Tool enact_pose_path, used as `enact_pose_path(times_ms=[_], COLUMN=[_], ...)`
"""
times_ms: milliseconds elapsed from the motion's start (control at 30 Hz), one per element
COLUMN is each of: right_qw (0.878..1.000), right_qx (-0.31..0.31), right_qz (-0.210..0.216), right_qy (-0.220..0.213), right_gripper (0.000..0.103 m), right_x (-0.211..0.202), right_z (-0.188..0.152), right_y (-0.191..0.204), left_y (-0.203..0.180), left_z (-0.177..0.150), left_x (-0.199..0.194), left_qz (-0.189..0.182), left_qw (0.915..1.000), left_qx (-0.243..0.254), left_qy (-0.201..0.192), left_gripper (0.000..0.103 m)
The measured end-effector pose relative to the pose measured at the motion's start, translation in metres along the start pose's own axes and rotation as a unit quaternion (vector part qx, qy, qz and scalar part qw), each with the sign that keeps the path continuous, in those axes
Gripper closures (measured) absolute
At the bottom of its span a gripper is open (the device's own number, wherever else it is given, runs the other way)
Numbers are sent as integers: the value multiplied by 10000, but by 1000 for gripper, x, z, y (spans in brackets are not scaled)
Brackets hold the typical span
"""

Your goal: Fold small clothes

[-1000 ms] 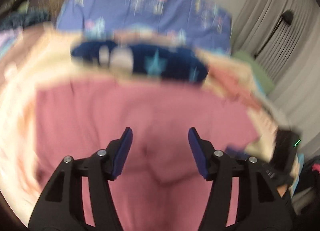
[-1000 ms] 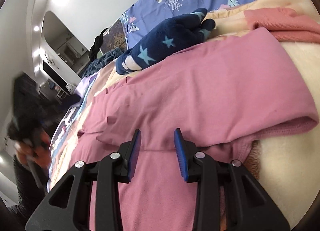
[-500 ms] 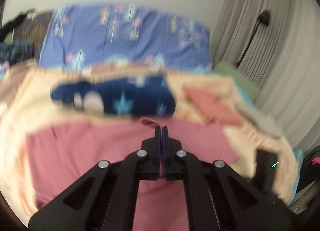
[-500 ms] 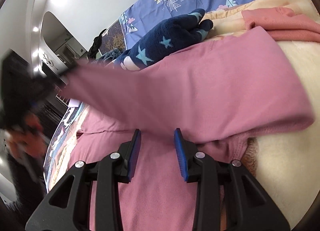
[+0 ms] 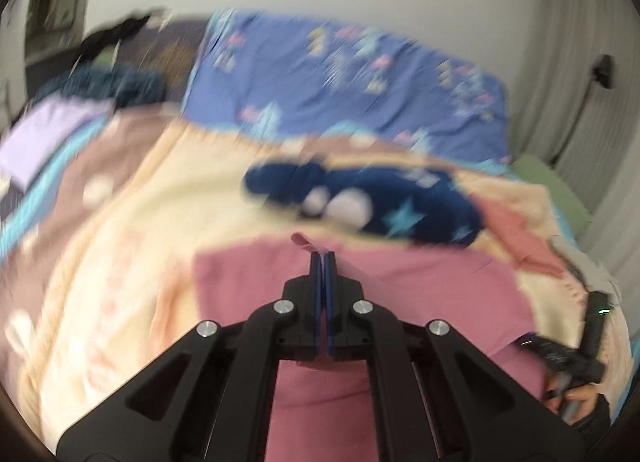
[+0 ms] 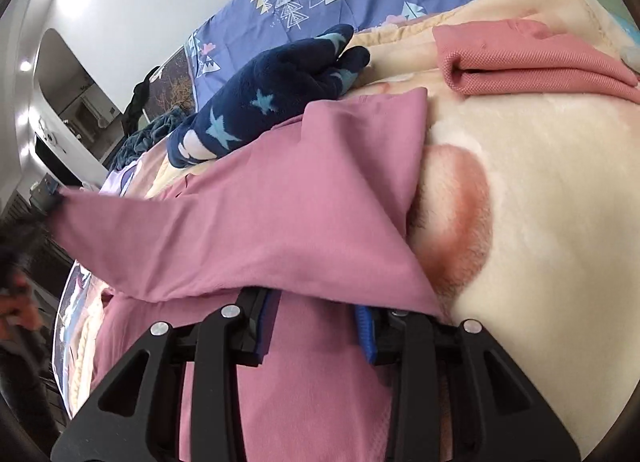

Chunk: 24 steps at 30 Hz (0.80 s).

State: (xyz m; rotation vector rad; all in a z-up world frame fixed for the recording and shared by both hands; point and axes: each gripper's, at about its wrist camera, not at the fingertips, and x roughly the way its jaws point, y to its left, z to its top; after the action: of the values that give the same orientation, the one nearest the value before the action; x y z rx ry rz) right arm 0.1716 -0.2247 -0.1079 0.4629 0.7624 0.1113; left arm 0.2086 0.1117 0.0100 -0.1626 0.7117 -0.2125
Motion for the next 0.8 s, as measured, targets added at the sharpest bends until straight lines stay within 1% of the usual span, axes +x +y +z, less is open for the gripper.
enact_pose_path(times_ms=[133, 200, 233, 267, 300, 367, 400, 433, 500, 533, 567, 600, 633, 667, 700, 733, 767, 800], right_qw=[9999, 9999, 9997, 9993, 9988, 9964, 9955, 9941, 9911, 9902, 9906, 9926, 9952, 9967, 9964, 9960, 9960, 9968], right_qx=[-103, -149, -234, -356, -461, -794, -877, -944, -937, -883, -827, -732, -660, -627, -587, -490, -310, -15], right_qz=[-34, 7, 30, 42, 41, 75, 151, 390, 903, 1085, 1084, 922, 577, 161, -408, -679, -823, -792], right_qy=[2, 29, 63, 117, 159, 281, 329, 370, 288, 47, -109, -309, -431, -492, -451, -319, -151, 83], right_gripper=[65, 57, 54, 48, 46, 46, 46, 46, 46, 46, 46, 46, 46, 46, 46, 46, 46, 46], right_x=[-1, -4, -6, -8, -9, -18, -22, -31, -49, -63, -70, -76, -75, -70, -56, -43, -30, -13], right_z=[-7, -7, -9, -11, -13, -17, -17, -16, -7, 4, 13, 27, 40, 52, 67, 76, 82, 87], right_y=[1, 3, 5, 9, 15, 25, 29, 32, 33, 32, 29, 24, 19, 14, 5, -3, -12, -24], left_y=[34, 43, 49, 53, 58, 64, 64, 62, 47, 38, 28, 18, 7, -1, -8, -13, -16, -20], left_z=[-24, -35, -42, -47, -52, -57, -56, -54, -47, -45, -43, -44, -47, -52, -60, -75, -86, -88], left_x=[31, 43, 47, 51, 54, 53, 45, 39, 24, 22, 20, 22, 28, 38, 53, 75, 89, 90], left_qz=[281, 442, 628, 764, 839, 908, 920, 839, 524, 427, 326, 216, 157, 202, 308, 483, 613, 697], left_qw=[9982, 9971, 9958, 9945, 9935, 9929, 9934, 9947, 9981, 9989, 9994, 9997, 9994, 9986, 9971, 9933, 9906, 9898], left_qx=[-347, -369, -360, -352, -352, -434, -481, -481, -307, -181, -44, 95, 272, 416, 551, 719, 852, 948], left_qy=[394, 488, 569, 631, 684, 630, 483, 351, 125, 72, 43, 47, 119, 241, 436, 759, 879, 805], left_gripper=[101, 101, 99, 91, 88, 87, 86, 86, 84, 79, 71, 66, 58, 54, 54, 53, 53, 53])
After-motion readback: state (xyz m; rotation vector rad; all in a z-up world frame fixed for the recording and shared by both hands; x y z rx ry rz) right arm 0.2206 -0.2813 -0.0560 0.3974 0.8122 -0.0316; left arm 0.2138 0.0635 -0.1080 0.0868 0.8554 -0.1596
